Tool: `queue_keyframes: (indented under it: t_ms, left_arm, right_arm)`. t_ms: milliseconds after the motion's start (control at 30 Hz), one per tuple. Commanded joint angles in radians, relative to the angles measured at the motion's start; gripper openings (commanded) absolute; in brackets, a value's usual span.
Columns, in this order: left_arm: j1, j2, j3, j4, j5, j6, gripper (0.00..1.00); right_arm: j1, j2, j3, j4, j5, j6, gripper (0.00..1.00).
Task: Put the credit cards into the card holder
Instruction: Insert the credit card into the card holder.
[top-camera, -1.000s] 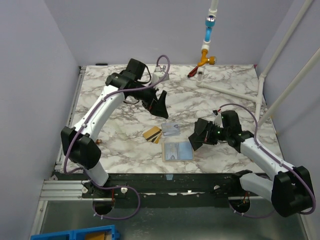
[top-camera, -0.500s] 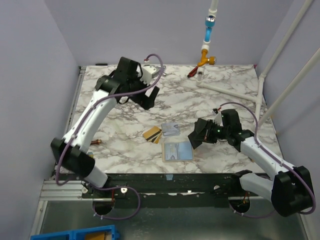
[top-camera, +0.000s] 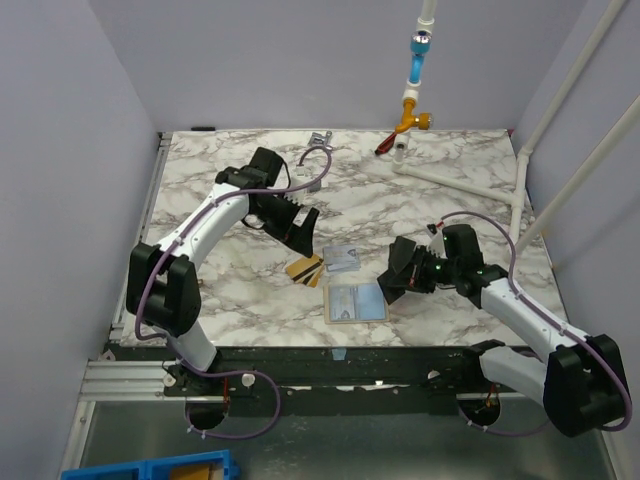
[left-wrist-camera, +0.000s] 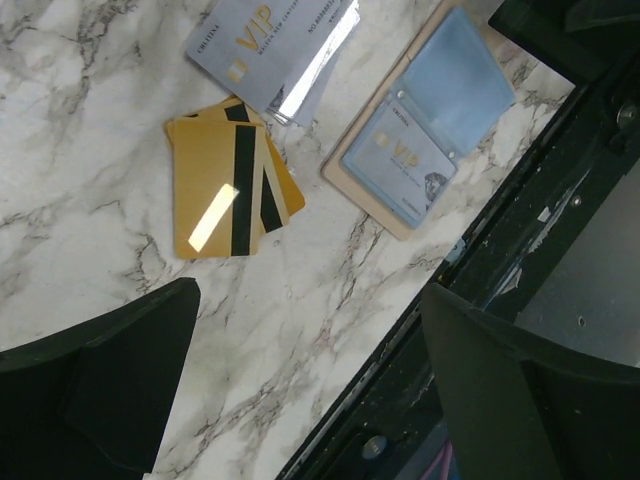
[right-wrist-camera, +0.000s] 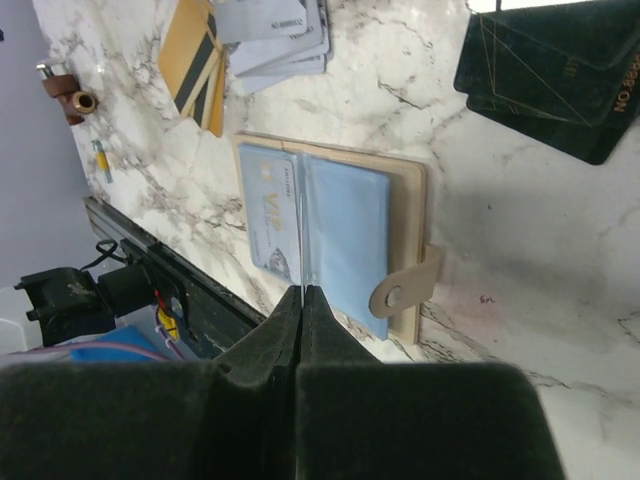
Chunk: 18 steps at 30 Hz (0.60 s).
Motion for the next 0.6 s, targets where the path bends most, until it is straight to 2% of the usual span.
queue_keyframes:
  t_ms: [0, 133, 167, 200, 267, 333, 567]
  left_arm:
    - [-0.035, 0.008, -0.088, 0.073, 0.075, 0.003, 0.87]
    - [-0.085, 0.02, -0.16, 0.152, 0.031, -0.027, 0.57]
    - [-0.107, 0.022, -0.171, 0.162, 0.022, -0.017, 0.57]
    - [-0.126, 0.025, -0.181, 0.172, 0.009, -0.012, 0.62]
    - [-0.167, 0.03, -0.199, 0.19, 0.003, 0.001, 0.78]
    - [-0.202, 0.03, -0.223, 0.229, -0.013, 0.003, 0.79]
    - [-0.315, 0.072, -0.237, 0.288, -0.113, 0.018, 0.73]
  right_arm:
    - [0.01, 0.002, -0.026, -0.022, 0.025, 0.002, 0.01]
    - [0.012, -0.002, -0.018, -0.071, 0.041, -0.014, 0.01]
    - [0.012, -0.005, -0.019, -0.087, 0.044, -0.018, 0.01]
    - [0.012, -0.011, -0.023, -0.091, 0.041, -0.017, 0.01]
    - [0.012, -0.024, -0.039, -0.097, 0.035, -0.014, 0.01]
    - [0.012, -0.029, -0.051, -0.119, 0.055, -0.017, 0.01]
    - [0.012, -0.065, -0.094, -0.122, 0.062, 0.024, 0.01]
